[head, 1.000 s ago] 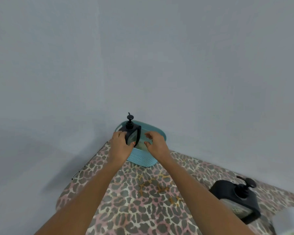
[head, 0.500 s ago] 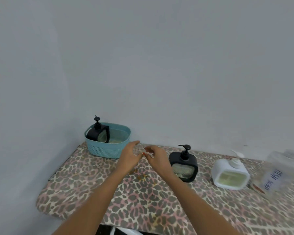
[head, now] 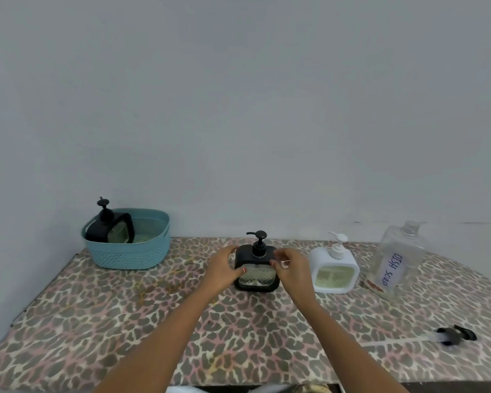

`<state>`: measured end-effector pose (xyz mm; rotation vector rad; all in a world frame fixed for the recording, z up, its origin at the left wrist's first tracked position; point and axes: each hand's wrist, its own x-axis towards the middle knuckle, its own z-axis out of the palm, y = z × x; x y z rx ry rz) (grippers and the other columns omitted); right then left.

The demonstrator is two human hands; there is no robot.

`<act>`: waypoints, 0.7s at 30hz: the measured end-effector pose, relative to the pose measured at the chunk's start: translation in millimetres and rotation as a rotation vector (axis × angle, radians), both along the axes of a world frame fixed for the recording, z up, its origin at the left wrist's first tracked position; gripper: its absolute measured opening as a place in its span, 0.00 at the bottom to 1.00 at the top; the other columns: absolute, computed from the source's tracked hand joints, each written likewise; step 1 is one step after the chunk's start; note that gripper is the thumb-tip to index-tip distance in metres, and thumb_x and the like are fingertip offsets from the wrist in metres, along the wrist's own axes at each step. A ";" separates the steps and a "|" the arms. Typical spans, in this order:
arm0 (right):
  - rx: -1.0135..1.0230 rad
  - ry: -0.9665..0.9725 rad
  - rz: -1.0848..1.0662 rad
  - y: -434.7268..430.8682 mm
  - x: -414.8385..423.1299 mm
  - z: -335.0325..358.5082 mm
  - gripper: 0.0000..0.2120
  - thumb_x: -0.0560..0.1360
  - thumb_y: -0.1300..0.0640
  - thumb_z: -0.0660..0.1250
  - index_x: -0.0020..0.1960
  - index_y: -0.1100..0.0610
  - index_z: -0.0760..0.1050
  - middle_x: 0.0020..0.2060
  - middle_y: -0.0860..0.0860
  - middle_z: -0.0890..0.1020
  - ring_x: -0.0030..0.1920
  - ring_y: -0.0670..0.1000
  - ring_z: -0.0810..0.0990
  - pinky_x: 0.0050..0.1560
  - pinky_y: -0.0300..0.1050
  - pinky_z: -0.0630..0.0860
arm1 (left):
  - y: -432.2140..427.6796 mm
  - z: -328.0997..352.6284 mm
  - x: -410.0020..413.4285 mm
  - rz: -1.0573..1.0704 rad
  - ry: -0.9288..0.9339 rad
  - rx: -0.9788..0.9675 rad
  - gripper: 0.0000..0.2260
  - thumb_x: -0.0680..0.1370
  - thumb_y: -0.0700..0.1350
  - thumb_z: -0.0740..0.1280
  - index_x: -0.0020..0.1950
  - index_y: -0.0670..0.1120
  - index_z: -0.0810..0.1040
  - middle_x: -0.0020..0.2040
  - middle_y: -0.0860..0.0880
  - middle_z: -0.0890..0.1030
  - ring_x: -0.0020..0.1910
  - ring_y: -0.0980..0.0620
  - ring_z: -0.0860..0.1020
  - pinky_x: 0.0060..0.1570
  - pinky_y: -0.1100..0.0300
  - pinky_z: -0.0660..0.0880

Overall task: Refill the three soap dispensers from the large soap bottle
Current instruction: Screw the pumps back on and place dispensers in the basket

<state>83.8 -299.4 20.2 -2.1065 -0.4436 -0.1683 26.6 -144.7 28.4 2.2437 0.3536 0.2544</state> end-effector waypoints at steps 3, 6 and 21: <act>-0.035 0.032 0.020 -5.6 15.5 -3.4 0.18 0.70 0.59 0.72 0.58 0.60 0.75 0.55 0.54 0.78 0.55 0.52 0.76 0.58 0.43 0.72 | -0.6 -3.6 14.6 -0.035 0.022 -0.002 0.29 0.72 0.44 0.71 0.70 0.45 0.63 0.70 0.45 0.66 0.69 0.46 0.66 0.66 0.54 0.63; -0.110 0.114 0.101 -4.6 26.0 -9.5 0.29 0.69 0.58 0.74 0.66 0.59 0.67 0.63 0.53 0.72 0.64 0.52 0.71 0.64 0.44 0.67 | 5.8 -9.0 28.0 -0.072 0.038 -0.024 0.31 0.71 0.44 0.72 0.71 0.46 0.63 0.70 0.46 0.66 0.69 0.47 0.65 0.67 0.54 0.63; -0.079 0.180 0.113 5.1 38.3 -20.2 0.29 0.65 0.65 0.75 0.64 0.59 0.71 0.59 0.54 0.78 0.59 0.51 0.75 0.54 0.34 0.66 | 15.0 -20.6 35.1 -0.110 -0.042 -0.063 0.26 0.67 0.41 0.74 0.64 0.46 0.71 0.61 0.47 0.76 0.62 0.49 0.73 0.62 0.59 0.68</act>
